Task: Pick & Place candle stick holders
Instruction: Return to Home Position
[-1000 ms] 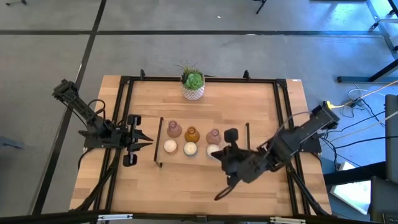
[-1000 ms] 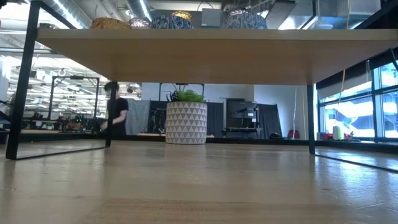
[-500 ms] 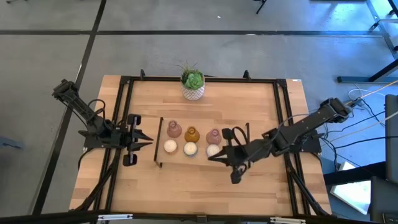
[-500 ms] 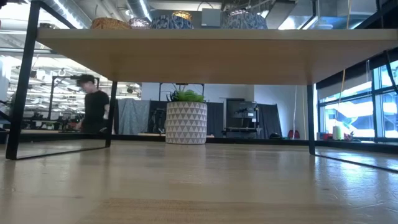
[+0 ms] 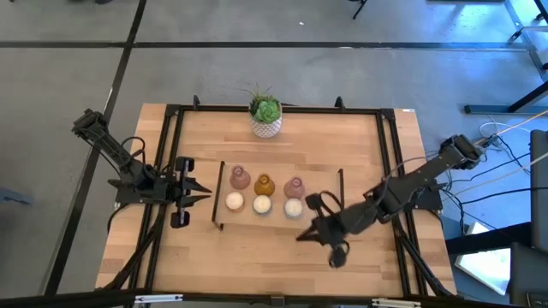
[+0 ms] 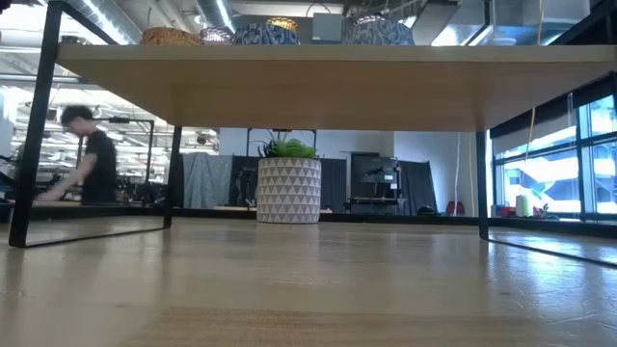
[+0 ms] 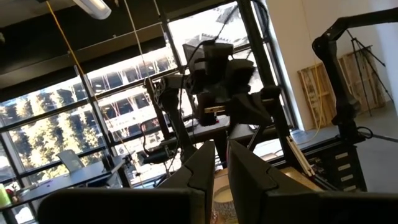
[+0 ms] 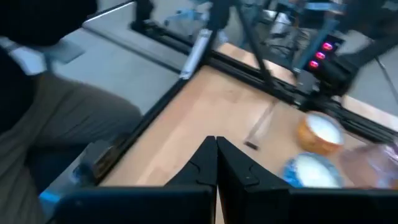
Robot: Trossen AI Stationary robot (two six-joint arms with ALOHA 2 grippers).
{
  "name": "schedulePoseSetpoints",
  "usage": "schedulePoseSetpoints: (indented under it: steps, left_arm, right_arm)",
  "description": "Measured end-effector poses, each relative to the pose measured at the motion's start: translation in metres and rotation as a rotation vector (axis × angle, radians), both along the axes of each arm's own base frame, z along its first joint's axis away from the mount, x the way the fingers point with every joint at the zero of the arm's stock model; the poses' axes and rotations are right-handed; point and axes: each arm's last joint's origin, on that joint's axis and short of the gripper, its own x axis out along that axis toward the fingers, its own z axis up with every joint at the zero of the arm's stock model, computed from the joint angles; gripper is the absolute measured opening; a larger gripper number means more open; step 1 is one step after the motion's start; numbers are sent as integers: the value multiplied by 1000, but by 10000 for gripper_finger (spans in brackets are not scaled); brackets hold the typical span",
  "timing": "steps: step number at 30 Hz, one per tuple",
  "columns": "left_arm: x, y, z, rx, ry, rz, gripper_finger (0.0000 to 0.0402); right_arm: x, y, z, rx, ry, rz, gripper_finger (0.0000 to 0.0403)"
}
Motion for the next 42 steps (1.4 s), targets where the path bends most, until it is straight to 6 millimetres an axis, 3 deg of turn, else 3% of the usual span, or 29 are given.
schedulePoseSetpoints:
  steps: [3,7,11,15,20,25,33,42]
  left_arm:
    - [0,0,0,0,0,0,36]
    - [0,0,0,-3,0,-1,36]
    - [0,0,0,-3,0,-1,36]
    - [0,0,0,-3,0,-1,36]
    - [0,0,0,0,0,0,36]
    - [0,0,1,-2,-8,1,36]
    - [0,0,1,-5,-8,-1,36]
    - [0,0,1,1,-8,0,36]
  right_arm:
    - [-8,9,-2,-53,8,52,0]
    - [-18,5,-8,-125,19,-89,0]
    - [-38,-15,-18,-138,12,-217,0]
    - [-70,-39,-26,-54,-25,-248,0]
    - [-110,-68,-30,125,-190,-145,0]
    - [-136,-94,-49,229,-340,-73,0]
    - [-151,-126,-82,228,-391,-218,0]
    - [-150,-151,-88,215,-382,-260,0]
